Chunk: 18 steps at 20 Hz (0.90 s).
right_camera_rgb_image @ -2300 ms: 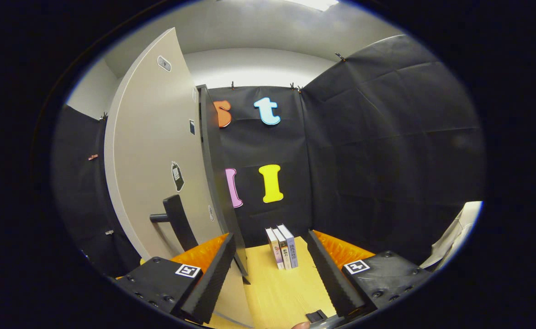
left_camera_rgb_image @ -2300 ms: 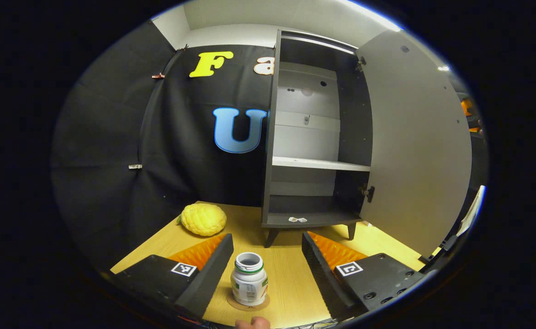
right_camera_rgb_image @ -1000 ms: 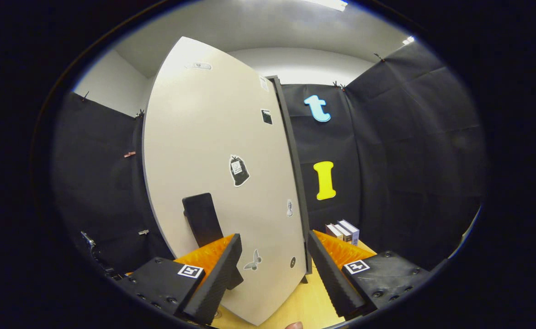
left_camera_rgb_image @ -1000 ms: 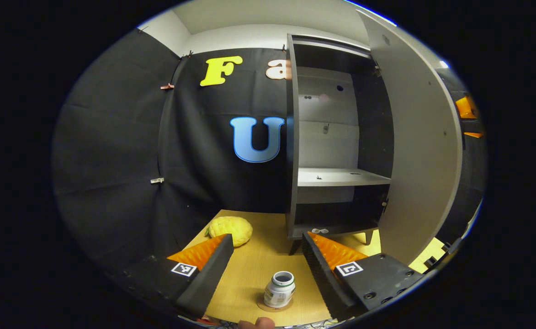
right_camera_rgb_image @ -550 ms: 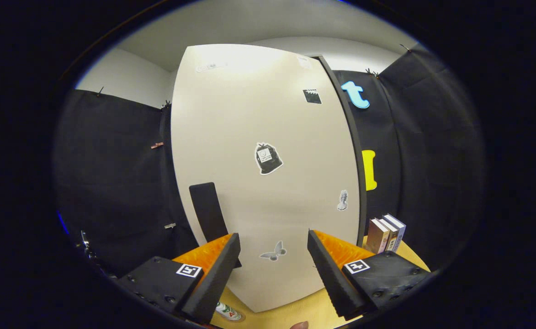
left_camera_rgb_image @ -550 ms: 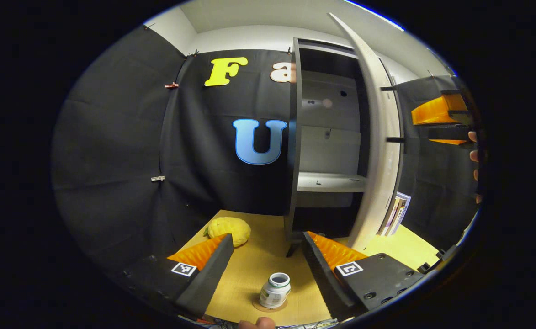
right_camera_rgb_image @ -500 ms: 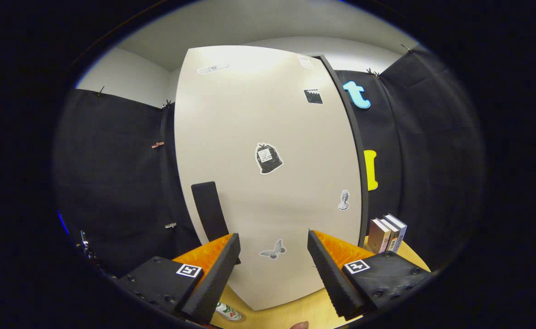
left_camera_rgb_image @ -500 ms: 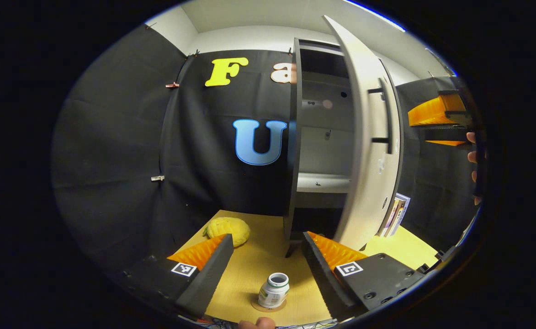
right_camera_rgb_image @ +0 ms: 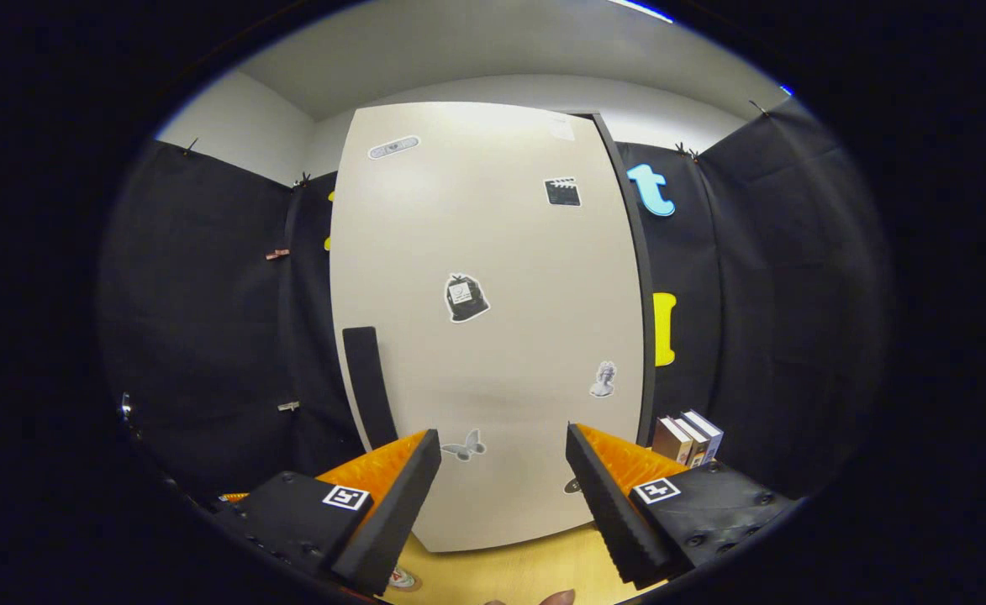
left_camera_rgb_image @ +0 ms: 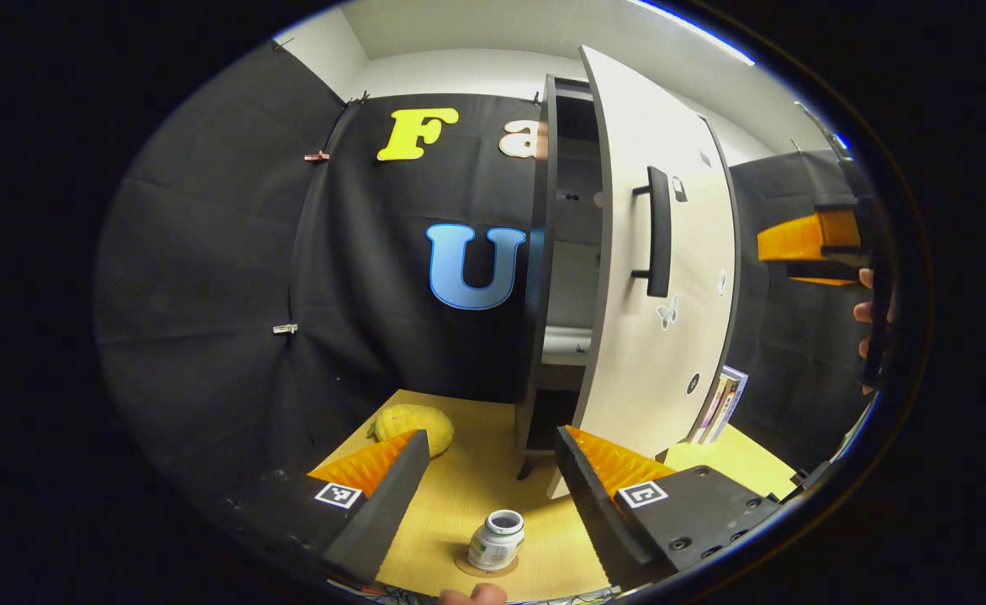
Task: Open the cabinet door with the right hand, grasp the bottle in the cabinet with the left hand and place it on the coaster, then close the cabinet door with the right hand.
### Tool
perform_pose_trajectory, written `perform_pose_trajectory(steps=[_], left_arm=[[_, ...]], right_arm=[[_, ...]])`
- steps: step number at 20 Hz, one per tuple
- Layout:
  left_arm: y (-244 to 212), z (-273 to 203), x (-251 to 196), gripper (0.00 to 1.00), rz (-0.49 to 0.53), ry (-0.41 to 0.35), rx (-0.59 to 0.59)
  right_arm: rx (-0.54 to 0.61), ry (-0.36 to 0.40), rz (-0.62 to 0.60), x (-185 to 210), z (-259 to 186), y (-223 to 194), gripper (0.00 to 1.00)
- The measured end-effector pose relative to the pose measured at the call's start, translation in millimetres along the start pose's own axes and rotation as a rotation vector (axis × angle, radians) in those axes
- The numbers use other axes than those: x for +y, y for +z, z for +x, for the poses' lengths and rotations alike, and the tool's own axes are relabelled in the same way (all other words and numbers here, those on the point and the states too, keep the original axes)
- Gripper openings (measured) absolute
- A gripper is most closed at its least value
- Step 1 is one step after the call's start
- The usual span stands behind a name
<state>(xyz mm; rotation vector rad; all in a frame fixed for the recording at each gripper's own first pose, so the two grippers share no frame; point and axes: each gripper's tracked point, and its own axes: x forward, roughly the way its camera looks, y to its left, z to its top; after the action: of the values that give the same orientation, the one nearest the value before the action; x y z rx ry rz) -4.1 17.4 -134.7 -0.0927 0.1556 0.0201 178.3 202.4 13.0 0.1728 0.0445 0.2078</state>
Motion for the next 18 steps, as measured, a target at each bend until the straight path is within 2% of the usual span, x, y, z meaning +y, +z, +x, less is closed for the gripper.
perform_pose_trajectory(steps=[5,13,15,18], left_arm=[[27.6,-2.6,-2.7,0.95,0.01,0.018,-0.017],[61.5,-5.1,-22.8,0.95,0.01,-0.016,-0.031],[64.2,-6.1,-25.8,0.92,0.012,-0.022,-0.028],[69.7,-4.7,-29.7,0.95,0.022,-0.023,-0.031]], right_arm=[[-0.016,-0.026,-0.036,-11.5,-0.5,-0.1,0.98],[-0.014,-0.047,-0.052,-21.4,-10.4,-4.3,0.98],[-0.016,-0.049,-0.054,-23.5,-12.4,-6.9,0.98],[-0.013,-0.054,-0.043,-26.8,-14.6,-10.4,0.98]])
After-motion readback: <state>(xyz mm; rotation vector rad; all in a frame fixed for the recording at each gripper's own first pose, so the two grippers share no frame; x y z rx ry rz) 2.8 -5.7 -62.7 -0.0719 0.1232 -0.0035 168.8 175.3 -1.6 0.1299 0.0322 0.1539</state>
